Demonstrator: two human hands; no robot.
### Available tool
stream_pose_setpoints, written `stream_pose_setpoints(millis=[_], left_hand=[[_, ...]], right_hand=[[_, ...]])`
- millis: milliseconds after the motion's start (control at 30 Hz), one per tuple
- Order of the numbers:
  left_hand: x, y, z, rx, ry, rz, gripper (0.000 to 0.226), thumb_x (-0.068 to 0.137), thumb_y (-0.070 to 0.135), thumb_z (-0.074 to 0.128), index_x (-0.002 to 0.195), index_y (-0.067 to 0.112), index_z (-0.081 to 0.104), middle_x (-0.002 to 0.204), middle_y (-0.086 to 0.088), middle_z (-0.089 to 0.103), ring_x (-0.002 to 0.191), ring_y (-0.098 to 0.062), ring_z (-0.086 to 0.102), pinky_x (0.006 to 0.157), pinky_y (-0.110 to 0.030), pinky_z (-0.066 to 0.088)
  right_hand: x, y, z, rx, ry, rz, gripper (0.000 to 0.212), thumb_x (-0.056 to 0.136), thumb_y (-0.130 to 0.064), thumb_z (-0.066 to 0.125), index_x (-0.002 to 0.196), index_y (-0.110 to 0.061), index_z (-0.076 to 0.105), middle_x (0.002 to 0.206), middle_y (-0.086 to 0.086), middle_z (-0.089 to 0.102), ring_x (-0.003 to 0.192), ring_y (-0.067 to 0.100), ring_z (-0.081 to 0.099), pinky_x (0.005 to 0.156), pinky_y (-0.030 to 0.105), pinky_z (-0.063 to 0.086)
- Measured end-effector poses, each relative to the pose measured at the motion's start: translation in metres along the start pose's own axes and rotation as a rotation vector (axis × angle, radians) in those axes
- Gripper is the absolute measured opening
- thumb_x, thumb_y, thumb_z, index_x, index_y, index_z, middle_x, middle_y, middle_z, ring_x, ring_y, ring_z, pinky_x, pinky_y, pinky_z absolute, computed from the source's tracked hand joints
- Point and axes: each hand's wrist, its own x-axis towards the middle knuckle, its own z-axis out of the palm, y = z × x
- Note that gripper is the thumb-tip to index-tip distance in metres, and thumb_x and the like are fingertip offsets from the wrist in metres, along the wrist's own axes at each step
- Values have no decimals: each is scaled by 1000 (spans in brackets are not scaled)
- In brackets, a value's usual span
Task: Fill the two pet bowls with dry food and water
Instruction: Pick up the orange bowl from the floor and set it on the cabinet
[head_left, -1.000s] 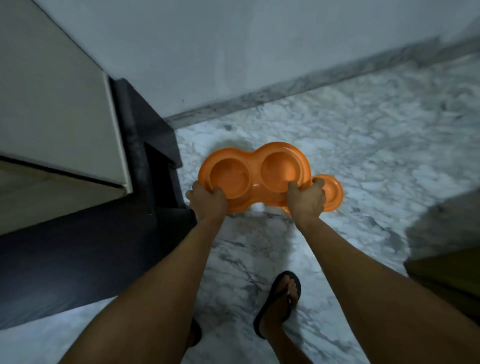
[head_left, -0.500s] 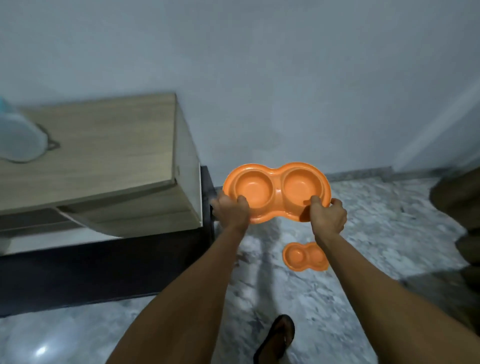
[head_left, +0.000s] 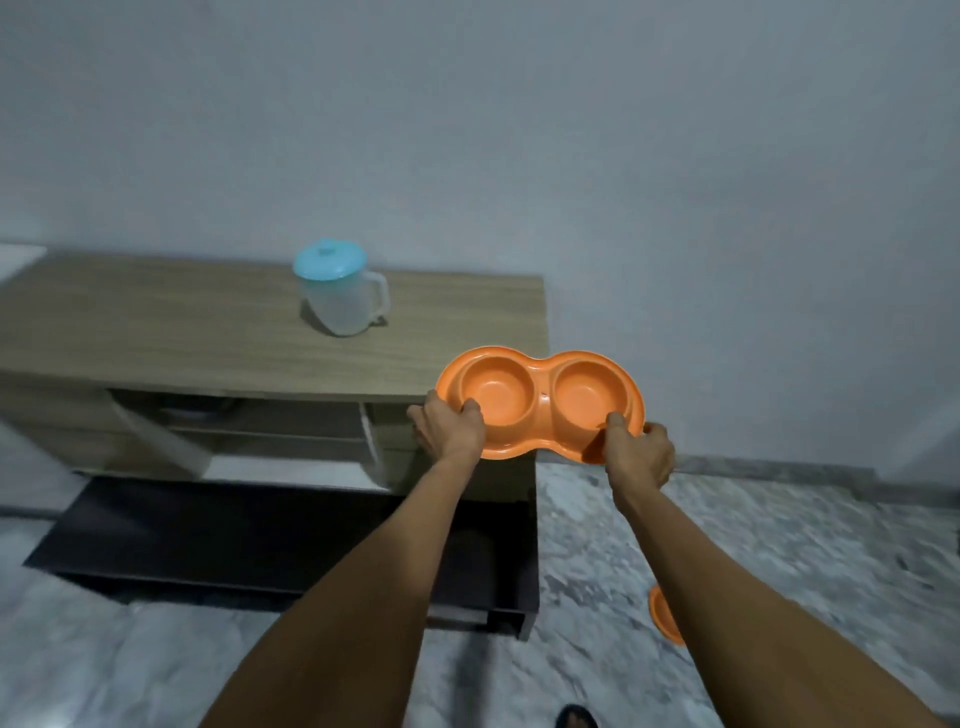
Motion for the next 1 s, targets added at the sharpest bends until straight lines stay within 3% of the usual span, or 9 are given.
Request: stream_pose_setpoints(millis=[533, 1000], left_hand=[[214, -68, -239, 25, 315, -114, 42, 88, 23, 64, 124, 3, 56, 131, -17, 49, 114, -36, 55, 98, -48, 47], [391, -84, -299, 173, 292, -117, 39, 87, 32, 61, 111, 1, 60, 116, -19, 57, 100, -37, 60, 84, -44, 49]], right_hand=[[-158, -70, 289, -21, -369, -96, 52, 83, -39, 66, 119, -2, 57, 122, 19, 59, 109, 38, 58, 90, 41, 47], [-185, -119, 457, -152, -410, -61, 54, 85, -42, 64, 124, -6, 53, 124, 16, 55, 112, 36, 56, 96, 49, 47]])
